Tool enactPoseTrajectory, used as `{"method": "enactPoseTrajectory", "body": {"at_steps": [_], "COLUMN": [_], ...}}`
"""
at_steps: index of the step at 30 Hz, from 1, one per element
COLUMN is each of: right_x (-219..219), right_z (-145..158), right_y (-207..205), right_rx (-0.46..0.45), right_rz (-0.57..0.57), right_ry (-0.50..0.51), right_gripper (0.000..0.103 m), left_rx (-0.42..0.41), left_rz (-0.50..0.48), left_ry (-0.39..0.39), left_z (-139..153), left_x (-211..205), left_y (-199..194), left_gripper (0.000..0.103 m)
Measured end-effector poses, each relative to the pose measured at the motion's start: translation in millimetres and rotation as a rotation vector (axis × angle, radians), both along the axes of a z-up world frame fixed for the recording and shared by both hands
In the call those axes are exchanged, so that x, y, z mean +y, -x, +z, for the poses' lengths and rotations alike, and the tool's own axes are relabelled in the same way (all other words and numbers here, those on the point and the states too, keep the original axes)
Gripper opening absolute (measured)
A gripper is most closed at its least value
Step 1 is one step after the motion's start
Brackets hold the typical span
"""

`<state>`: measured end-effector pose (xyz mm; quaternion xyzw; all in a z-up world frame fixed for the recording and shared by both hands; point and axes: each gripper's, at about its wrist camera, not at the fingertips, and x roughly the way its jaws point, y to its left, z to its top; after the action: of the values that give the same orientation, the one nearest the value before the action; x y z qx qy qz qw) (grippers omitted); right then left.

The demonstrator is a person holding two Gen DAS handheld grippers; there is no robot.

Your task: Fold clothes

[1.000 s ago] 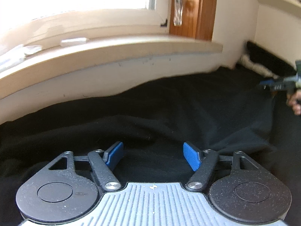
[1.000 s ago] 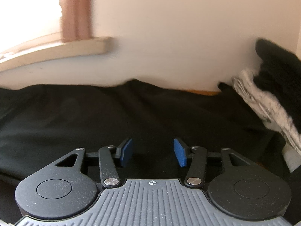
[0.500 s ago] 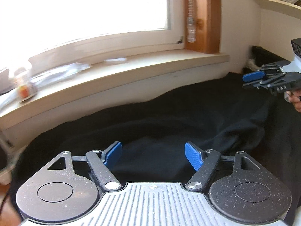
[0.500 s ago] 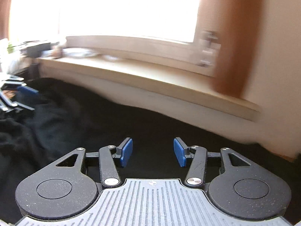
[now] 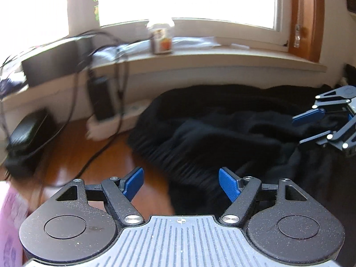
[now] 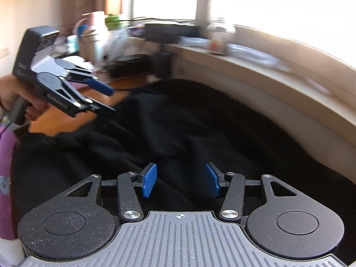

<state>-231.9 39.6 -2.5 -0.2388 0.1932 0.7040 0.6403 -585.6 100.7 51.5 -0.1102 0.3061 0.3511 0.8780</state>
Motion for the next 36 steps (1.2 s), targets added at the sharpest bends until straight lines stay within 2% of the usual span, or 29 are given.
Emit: {"method": "enactPoseTrajectory", "body": {"at_steps": [7,8,10,17,21,23,28,32,36], "right_x": [41.2,42.6,45.3,40.1,39.8,39.2,38.9,28.2,17.5], "right_z": [-9.7,-13.0,-19.5,-14.0,-16.3,-21.4,-22.7,-12.1,-3.8], "right_y": [56.2,60.4,68.8,87.3,108.1,120.5,132.0,134.1,153.4], "right_rx": [0.003,0.000,-0.004,0.009,0.007,-0.027,-0.037,-0.027,-0.025], "right_rz": [0.138,0.151,0.177,0.229,0.298,0.312,0.324,0.295,0.328], "right_ry": [0.030,0.041,0.064,0.051,0.072,0.054,0.019,-0.016,-0.011], "right_gripper": [0.048,0.047,0.036,0.035,0.034,0.034,0.034,0.034,0.034], "left_rx": [-0.046,-0.043,-0.034,-0.061,-0.108,-0.099,-0.054,-0.003,-0.005], "left_rz": [-0.009,-0.008,0.004,0.051,0.011,-0.002,-0.018,-0.003,-0.005], "left_ry": [0.015,0.025,0.019,0.008,0.039,0.043,0.042,0.024,0.026], "left_z": [-6.5,-6.7,-7.7,-0.1,4.5,3.6,-2.6,-8.4,-8.7], "left_x": [-0.7,-1.0,0.8,3.8,2.0,0.0,-1.8,-0.3,2.5], "left_y": [28.9,29.9,30.4,38.1,39.5,33.9,23.0,22.3,27.5], "left_gripper": [0.078,0.078,0.078,0.078,0.078,0.078,0.078,0.078,0.078]}}
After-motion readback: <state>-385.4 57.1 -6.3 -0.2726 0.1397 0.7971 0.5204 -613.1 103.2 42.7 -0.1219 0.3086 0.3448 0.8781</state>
